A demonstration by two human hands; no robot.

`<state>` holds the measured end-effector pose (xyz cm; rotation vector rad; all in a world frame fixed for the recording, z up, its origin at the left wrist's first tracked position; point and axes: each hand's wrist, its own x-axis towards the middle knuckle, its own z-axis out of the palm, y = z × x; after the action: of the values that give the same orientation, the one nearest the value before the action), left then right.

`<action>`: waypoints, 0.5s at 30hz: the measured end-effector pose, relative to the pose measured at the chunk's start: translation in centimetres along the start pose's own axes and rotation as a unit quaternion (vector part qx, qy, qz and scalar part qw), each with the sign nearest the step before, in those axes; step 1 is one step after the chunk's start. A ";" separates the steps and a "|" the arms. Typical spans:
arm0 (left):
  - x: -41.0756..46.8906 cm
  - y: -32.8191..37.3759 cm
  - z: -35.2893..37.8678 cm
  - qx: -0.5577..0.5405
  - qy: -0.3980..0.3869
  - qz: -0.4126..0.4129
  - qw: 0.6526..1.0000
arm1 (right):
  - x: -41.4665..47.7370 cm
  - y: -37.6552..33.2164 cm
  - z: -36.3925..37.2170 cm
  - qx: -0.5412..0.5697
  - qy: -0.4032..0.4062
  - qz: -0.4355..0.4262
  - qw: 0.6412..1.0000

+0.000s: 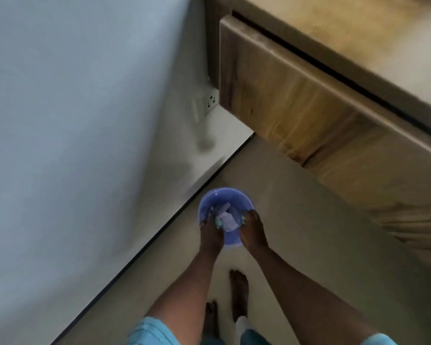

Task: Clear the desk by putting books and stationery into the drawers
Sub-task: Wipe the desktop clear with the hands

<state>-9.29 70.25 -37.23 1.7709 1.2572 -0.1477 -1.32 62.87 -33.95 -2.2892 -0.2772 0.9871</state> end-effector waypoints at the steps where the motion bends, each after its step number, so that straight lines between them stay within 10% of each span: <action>1: 0.3 -0.2 0.3 -0.003 0.000 0.000 1.000 | 0.3 0.2 0.2 0.005 -0.005 -0.002 1.000; 15: -7.2 0.6 -0.8 -0.023 -0.027 0.022 0.999 | -6.2 2.0 -1.7 -0.026 0.041 0.041 0.998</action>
<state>-12.51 65.88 -32.33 1.7417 1.1740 -0.1401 -4.54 57.91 -30.66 -2.3987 -0.1763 0.9334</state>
